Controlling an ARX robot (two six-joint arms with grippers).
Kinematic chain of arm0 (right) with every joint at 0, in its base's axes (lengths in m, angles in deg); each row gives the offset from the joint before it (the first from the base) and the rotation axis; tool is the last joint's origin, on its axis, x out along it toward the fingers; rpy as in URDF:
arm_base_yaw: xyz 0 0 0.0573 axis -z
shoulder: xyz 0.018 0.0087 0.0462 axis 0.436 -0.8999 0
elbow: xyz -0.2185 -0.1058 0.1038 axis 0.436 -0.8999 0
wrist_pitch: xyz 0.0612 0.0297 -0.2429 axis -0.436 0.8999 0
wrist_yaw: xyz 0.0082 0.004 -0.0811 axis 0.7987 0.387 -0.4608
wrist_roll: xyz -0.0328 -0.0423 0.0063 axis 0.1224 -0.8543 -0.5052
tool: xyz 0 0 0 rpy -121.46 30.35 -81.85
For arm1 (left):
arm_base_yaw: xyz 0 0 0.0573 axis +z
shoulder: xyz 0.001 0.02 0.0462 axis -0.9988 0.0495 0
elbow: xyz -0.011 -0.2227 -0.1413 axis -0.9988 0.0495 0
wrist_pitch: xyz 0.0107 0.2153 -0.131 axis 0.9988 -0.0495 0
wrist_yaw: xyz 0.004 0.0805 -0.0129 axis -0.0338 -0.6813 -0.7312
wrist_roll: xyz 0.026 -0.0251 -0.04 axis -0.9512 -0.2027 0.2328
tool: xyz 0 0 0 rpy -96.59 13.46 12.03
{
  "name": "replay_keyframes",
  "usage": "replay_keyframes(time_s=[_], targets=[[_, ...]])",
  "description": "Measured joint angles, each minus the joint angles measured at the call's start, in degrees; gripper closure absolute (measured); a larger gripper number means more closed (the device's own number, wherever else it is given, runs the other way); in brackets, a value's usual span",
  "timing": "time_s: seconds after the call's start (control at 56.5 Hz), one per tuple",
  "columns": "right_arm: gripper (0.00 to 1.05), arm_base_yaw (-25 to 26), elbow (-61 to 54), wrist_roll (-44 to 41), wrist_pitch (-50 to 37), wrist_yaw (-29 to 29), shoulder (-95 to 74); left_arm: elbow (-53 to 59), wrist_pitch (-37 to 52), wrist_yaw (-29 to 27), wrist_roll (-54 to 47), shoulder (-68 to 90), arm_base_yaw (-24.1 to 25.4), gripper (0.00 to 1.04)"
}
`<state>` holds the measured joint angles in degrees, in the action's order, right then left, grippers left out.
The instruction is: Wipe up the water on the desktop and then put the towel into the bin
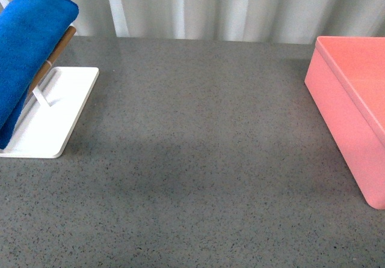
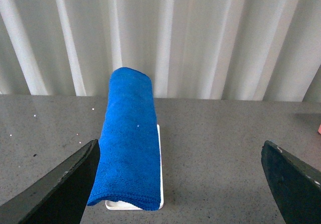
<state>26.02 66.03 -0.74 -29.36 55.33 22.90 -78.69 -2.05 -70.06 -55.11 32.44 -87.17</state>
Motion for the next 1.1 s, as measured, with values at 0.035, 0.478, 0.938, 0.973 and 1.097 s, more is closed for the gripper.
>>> replay_keyframes(time_s=[0.035, 0.478, 0.938, 0.973, 1.097], targets=[[0.07, 0.0, 0.0, 0.0, 0.0, 0.0, 0.0, 0.0, 0.0, 0.0, 0.0, -0.02, 0.0, 0.07], [0.07, 0.0, 0.0, 0.0, 0.0, 0.0, 0.0, 0.0, 0.0, 0.0, 0.0, 0.0, -0.02, 0.07], [0.07, 0.0, 0.0, 0.0, 0.0, 0.0, 0.0, 0.0, 0.0, 0.0, 0.0, 0.0, 0.0, 0.07], [0.07, 0.0, 0.0, 0.0, 0.0, 0.0, 0.0, 0.0, 0.0, 0.0, 0.0, -0.02, 0.0, 0.07], [0.07, 0.0, 0.0, 0.0, 0.0, 0.0, 0.0, 0.02, 0.0, 0.0, 0.0, 0.0, -0.02, 0.07]])
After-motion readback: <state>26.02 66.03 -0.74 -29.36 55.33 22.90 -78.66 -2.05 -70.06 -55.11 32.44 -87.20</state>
